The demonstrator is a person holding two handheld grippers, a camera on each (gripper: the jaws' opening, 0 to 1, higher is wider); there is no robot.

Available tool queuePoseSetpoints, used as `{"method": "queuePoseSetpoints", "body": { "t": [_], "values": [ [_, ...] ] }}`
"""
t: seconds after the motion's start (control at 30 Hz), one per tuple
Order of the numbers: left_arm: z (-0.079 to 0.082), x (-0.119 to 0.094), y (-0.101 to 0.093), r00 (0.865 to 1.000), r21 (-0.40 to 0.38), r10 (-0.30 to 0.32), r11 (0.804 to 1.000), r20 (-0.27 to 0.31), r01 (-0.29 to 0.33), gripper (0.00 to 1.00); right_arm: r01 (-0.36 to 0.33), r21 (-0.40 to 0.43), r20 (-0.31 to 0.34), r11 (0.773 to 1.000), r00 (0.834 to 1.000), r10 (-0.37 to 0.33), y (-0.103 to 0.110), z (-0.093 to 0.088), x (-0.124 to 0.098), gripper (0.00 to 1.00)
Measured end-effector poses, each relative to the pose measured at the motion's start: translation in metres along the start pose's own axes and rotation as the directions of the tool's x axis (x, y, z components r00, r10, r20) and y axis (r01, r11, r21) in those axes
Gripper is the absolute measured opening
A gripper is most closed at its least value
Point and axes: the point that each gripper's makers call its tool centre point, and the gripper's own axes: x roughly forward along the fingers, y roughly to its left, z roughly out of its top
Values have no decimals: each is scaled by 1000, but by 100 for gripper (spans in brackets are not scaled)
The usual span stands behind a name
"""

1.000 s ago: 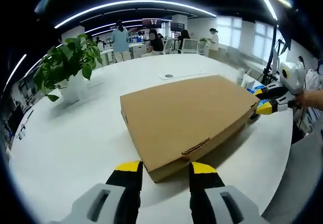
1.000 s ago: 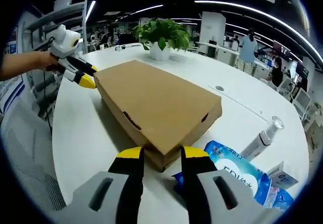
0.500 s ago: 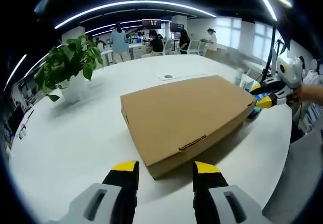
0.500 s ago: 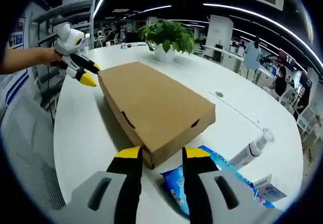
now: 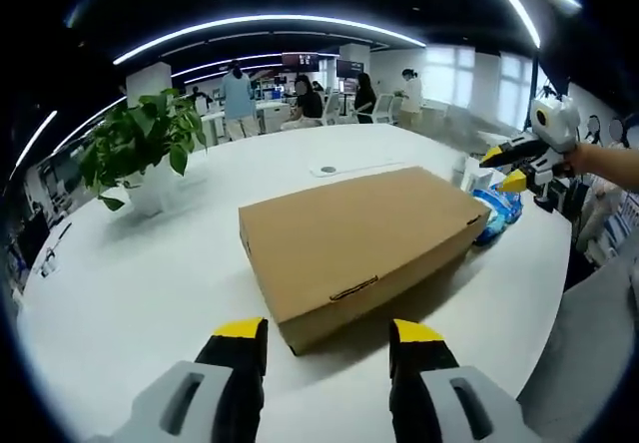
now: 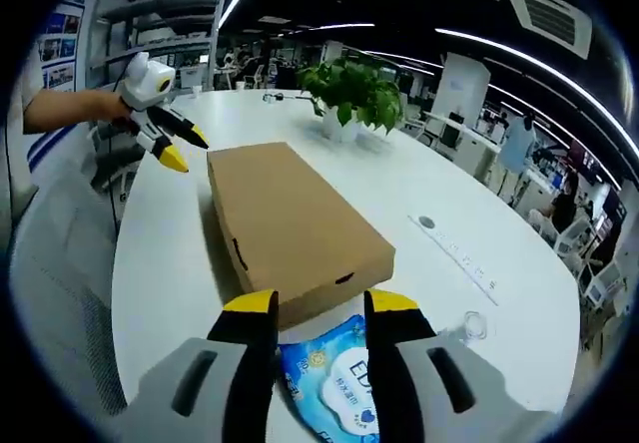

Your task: Operate the shoe box by opening the lid, removing the specified soft item, and placing it in the target area until the item is outside and the box remains undamaged.

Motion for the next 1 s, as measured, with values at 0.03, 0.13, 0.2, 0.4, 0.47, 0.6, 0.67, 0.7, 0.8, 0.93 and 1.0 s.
{"method": "queuePoseSetpoints", "body": {
  "t": [0.03,0.13,0.2,0.4,0.47,0.6,0.67,0.7,0.8,0.93,1.0],
  "values": [
    [1,-2,-1,1000,3,1,1000,3,-1,50,3,-8,3,1000,1000,-3,-5,1,-1,32],
    [3,-7,-3,1000,8,3,1000,15,-3,50,12,-39,8,999,1000,-11,-19,3,-6,33],
    [5,-13,-5,1000,7,5,1000,27,-5,50,23,-46,8,999,1000,-23,-32,3,-10,33],
    [7,-27,-12,998,-8,10,1000,63,-9,52,73,-56,-2,996,997,-73,-70,-5,-16,33],
    [5,-32,-15,998,-5,12,1000,66,-12,52,81,-69,-18,994,996,-83,-79,-12,-17,33],
    [1,-40,-19,998,-6,15,1000,67,-15,52,67,-82,-39,994,997,-70,-87,-21,-17,34],
    [-1,-43,-22,998,-8,16,1000,65,-16,52,55,-96,-55,994,997,-60,-93,-27,-16,35],
    [-3,-45,-23,998,-8,17,1000,63,-16,52,51,-99,-59,994,997,-57,-96,-29,-15,35],
    [-6,-48,-24,998,-13,24,1000,59,-23,52,39,-95,-64,995,997,-46,-97,-30,-16,35],
    [-8,-51,-24,997,-27,32,999,63,-31,52,8,-85,-62,996,998,-14,-106,-39,-11,35],
    [-10,-53,-24,997,-34,38,999,61,-36,52,-12,-72,-54,997,999,8,-110,-45,-6,37]
  ]
}}
